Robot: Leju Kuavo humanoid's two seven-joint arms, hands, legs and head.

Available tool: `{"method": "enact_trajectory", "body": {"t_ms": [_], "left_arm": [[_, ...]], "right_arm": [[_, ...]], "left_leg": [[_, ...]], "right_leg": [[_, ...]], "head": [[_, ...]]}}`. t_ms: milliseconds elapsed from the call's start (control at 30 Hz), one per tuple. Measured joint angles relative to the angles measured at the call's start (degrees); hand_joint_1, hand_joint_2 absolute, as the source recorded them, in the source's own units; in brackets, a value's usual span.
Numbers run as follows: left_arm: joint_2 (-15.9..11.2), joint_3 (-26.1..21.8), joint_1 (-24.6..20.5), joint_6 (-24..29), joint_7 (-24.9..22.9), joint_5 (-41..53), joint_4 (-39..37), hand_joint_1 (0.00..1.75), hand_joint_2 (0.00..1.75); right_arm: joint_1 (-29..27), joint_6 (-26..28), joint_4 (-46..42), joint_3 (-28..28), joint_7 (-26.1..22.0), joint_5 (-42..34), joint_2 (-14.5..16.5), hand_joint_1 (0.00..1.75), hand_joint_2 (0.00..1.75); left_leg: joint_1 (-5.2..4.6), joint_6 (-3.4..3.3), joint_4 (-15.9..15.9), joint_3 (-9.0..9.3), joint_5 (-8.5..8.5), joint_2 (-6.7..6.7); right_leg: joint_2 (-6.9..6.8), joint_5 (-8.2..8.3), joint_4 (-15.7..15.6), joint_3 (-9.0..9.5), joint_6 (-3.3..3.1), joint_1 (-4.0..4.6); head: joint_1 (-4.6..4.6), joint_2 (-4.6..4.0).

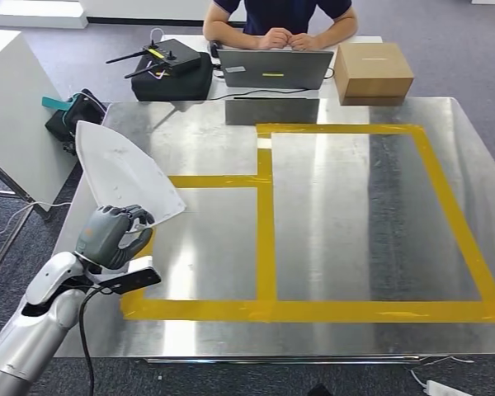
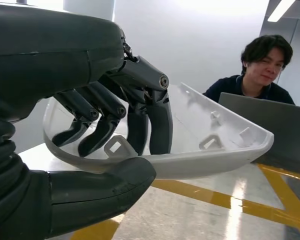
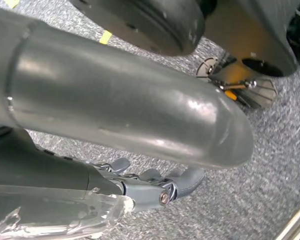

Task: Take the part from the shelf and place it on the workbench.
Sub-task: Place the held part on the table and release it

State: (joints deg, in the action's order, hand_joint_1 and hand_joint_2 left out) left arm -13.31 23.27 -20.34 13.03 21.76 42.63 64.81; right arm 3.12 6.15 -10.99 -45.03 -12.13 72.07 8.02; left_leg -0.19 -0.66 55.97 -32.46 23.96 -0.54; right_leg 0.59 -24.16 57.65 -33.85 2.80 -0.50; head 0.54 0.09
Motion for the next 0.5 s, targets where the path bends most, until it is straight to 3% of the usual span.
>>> {"method": "enact_trajectory", "body": {"t_ms": [133,233,300,433,500], "left_arm": [[-0.36,-0.07,0.05,0.12,0.88,-0.18,0.03,0.00,0.00],[-0.60,-0.14,0.39,0.02,1.79,-0.55,0.15,0.00,0.00],[-0.84,-0.29,0.74,0.11,2.24,-0.60,0.26,0.00,0.00],[-1.19,-0.80,1.35,0.27,2.73,-0.74,0.62,0.00,0.00],[-1.33,-0.96,1.56,0.40,2.85,-1.04,0.88,0.00,0.00]], "right_arm": [[0.03,-0.01,0.00,0.01,-0.05,0.12,0.00,0.00,0.00],[0.03,-0.01,0.00,0.04,-0.05,0.16,0.00,0.00,0.00],[0.03,-0.01,0.00,0.08,-0.04,0.21,0.00,0.00,0.00],[0.05,-0.09,0.00,0.12,-0.03,0.25,0.00,0.00,0.00],[0.10,-0.14,0.00,0.13,-0.01,0.23,0.09,0.00,0.00]], "left_leg": [[0.07,0.29,-0.67,0.27,0.05,0.13],[0.20,1.16,-0.89,0.32,0.07,0.12],[0.23,1.38,-0.90,0.32,0.09,0.12],[0.18,1.40,-0.82,0.27,0.17,0.12],[0.00,0.83,-0.70,0.20,0.30,0.11]], "right_leg": [[0.17,-0.37,0.01,-0.05,-0.61,0.21],[0.10,-0.51,0.06,-0.06,-0.92,0.34],[0.10,-0.53,0.07,-0.06,-0.98,0.38],[0.08,-0.49,-0.05,0.00,-0.98,0.25],[0.06,-0.30,-0.42,0.13,-0.61,-0.01]], "head": [[0.00,0.00],[-0.03,0.00],[-0.04,0.00],[-0.05,0.00],[-0.01,0.00]]}}
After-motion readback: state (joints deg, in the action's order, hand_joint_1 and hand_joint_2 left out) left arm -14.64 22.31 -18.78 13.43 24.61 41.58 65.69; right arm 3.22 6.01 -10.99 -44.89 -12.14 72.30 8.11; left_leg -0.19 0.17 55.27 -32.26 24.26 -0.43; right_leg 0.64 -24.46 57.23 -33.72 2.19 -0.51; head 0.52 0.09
